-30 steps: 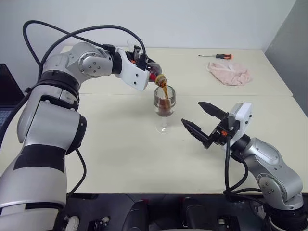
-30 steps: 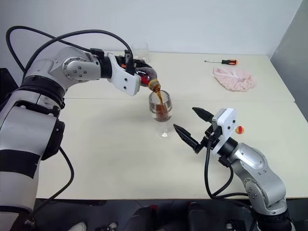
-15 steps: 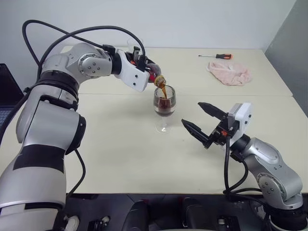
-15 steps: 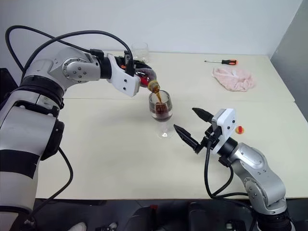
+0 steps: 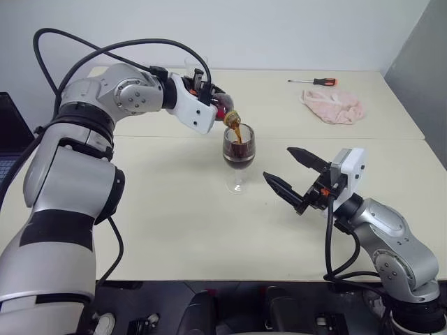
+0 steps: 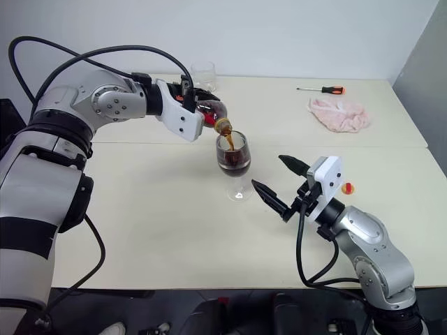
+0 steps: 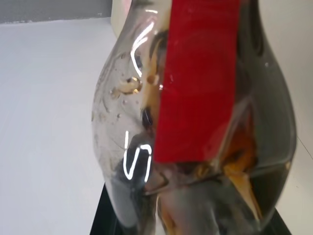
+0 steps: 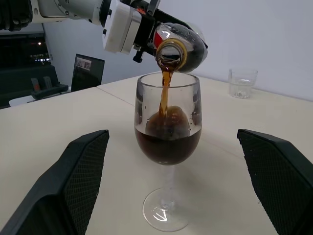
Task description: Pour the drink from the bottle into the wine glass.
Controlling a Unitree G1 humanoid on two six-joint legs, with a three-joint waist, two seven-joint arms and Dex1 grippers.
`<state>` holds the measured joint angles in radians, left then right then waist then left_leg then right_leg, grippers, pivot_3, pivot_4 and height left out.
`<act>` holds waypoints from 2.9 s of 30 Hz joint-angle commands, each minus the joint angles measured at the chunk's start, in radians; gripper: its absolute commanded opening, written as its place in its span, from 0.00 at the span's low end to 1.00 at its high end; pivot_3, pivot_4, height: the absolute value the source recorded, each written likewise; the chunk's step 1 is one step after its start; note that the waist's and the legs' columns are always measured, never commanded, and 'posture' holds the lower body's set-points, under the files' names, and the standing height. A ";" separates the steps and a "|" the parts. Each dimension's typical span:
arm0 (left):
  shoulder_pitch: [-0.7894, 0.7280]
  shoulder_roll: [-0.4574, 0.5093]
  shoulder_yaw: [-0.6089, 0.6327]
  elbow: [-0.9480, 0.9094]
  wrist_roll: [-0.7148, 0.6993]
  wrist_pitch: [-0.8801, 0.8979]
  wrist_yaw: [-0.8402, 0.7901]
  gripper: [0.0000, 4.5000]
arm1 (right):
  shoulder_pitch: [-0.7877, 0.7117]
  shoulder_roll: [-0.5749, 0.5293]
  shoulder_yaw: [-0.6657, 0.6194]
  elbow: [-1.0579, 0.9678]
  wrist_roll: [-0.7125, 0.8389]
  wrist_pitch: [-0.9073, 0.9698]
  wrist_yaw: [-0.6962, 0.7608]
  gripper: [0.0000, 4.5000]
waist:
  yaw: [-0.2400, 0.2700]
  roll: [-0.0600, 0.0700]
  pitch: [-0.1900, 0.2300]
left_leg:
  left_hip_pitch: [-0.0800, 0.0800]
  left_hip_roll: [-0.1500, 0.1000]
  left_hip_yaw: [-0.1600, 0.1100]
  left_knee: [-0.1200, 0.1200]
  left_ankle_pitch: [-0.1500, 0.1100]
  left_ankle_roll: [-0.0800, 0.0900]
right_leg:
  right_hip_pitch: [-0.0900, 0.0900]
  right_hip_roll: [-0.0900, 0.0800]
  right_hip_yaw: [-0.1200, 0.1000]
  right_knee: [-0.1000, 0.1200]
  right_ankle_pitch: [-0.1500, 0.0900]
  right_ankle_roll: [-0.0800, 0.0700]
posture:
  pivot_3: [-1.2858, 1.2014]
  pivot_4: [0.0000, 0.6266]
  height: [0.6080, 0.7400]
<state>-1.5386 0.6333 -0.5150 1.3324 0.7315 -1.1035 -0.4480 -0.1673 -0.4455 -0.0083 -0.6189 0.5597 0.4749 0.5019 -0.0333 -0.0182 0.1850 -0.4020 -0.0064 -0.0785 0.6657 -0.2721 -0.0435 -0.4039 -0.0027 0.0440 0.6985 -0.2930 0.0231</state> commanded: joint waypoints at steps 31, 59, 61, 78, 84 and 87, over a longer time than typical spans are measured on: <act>0.065 -0.011 0.157 -0.009 -0.249 0.024 -0.209 0.23 | -0.010 0.001 -0.020 -0.017 -0.014 -0.023 -0.002 1.00 | -0.001 0.000 0.000 | 0.000 0.000 0.000 0.001 0.000 0.000 | 0.000 0.000 0.000 0.001 0.000 0.000 | 0.52 0.24 1.00; 0.240 -0.181 0.560 -0.170 -0.744 0.485 -0.451 0.23 | -0.003 0.012 -0.010 -0.036 -0.021 -0.025 0.001 1.00 | -0.002 0.000 0.000 | -0.001 0.000 -0.002 0.010 0.000 0.000 | 0.000 0.000 -0.001 0.008 0.000 0.000 | 0.52 0.24 1.00; 0.264 -0.188 0.581 -0.208 -0.766 0.533 -0.430 0.23 | -0.001 0.012 -0.006 -0.040 -0.022 -0.031 0.009 1.00 | -0.002 0.000 0.000 | -0.001 0.001 -0.002 0.011 0.000 0.000 | 0.000 0.000 -0.001 0.009 0.000 0.000 | 0.52 0.24 1.00; 0.710 -0.167 0.727 -0.777 -0.890 0.932 -0.107 0.23 | 0.025 0.021 0.013 -0.092 0.050 -0.096 0.112 1.00 | 0.001 0.000 -0.001 | -0.001 0.003 -0.006 0.011 0.000 0.000 | -0.001 -0.002 0.000 0.010 0.000 0.000 | 0.52 0.24 1.00; 0.893 -0.158 0.776 -0.936 -0.900 0.998 -0.024 0.23 | -0.012 0.043 0.014 -0.107 0.086 -0.051 0.047 1.00 | 0.001 -0.001 -0.001 | -0.001 0.005 -0.006 0.011 0.000 0.000 | -0.001 -0.005 0.000 0.010 0.000 0.000 | 0.52 0.24 1.00; 0.969 -0.151 0.791 -0.991 -0.911 1.010 -0.015 0.23 | -0.014 0.056 0.027 -0.116 0.096 -0.034 0.018 1.00 | 0.005 -0.002 -0.002 | 0.000 0.005 -0.007 0.011 0.000 0.000 | -0.001 -0.006 0.000 0.011 0.000 0.000 | 0.52 0.24 1.00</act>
<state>-0.5710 0.4610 0.2456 0.4159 -0.1574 -0.0899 -0.4727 -0.1771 -0.3983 0.0212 -0.6872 0.6316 0.4321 0.5400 -0.0280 -0.0199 0.1834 -0.4024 -0.0014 -0.0855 0.6769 -0.2721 -0.0435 -0.4044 -0.0092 0.0433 0.7090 -0.2934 0.0233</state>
